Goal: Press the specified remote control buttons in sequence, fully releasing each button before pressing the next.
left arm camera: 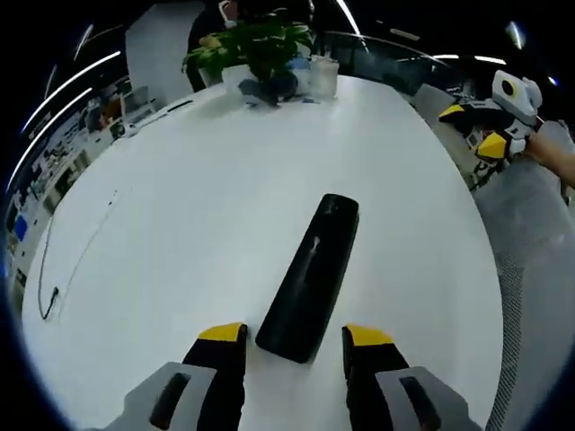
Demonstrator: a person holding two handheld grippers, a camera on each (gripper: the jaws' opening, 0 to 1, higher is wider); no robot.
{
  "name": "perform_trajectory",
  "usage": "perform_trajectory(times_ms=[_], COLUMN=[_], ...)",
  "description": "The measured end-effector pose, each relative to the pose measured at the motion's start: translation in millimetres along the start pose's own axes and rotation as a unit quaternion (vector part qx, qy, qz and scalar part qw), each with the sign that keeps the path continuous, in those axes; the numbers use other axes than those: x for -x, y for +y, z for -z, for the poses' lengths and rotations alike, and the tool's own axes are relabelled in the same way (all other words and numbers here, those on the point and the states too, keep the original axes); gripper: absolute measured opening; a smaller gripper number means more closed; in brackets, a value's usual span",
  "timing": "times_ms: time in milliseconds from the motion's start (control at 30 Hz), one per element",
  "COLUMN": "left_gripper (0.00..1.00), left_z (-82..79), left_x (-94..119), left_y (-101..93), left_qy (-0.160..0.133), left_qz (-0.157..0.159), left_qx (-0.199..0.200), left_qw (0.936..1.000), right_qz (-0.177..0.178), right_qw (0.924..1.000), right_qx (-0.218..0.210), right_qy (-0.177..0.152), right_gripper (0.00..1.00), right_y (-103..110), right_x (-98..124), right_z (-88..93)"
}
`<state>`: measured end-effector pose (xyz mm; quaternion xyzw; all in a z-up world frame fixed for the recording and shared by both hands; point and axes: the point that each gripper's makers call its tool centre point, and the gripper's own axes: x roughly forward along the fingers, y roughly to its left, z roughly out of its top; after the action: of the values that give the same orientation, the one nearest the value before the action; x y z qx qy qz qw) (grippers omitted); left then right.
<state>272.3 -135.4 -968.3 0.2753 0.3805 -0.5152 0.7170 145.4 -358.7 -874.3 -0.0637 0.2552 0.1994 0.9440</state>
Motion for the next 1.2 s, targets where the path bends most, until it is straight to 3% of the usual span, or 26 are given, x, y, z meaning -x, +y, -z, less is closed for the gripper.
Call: perform_trajectory(times_ms=[133,200,467,767,1200], left_gripper=[0.40,0.33,0.24,0.23,0.23], left_z=[-7.0,-7.5,-4.6,3.4,15.8], left_x=[-2.5,-2.4,-1.4,3.0,10.9], left_y=[-0.3,-0.4,-8.5,-26.3,-52.9], left_qy=[-0.011,-0.012,-0.002,0.015,0.042], left_qz=[0.007,0.009,0.017,0.048,0.066], left_qx=[-0.001,-0.006,-0.032,-0.080,-0.115], left_qw=[0.9999,0.9999,0.9993,0.9955,0.9904], right_qz=[-0.001,-0.002,-0.002,-0.005,-0.010], right_qw=[1.0000,1.0000,1.0000,1.0000,0.9999], right_qx=[-0.001,-0.001,0.000,0.000,0.002], right_qy=[0.001,0.001,0.004,0.007,0.011], right_gripper=[0.44,0.43,0.41,0.38,0.35], right_y=[0.1,0.3,-0.6,1.2,4.3], right_x=[0.3,0.3,0.2,0.0,-1.2], right_z=[0.6,0.8,1.7,2.0,3.2])
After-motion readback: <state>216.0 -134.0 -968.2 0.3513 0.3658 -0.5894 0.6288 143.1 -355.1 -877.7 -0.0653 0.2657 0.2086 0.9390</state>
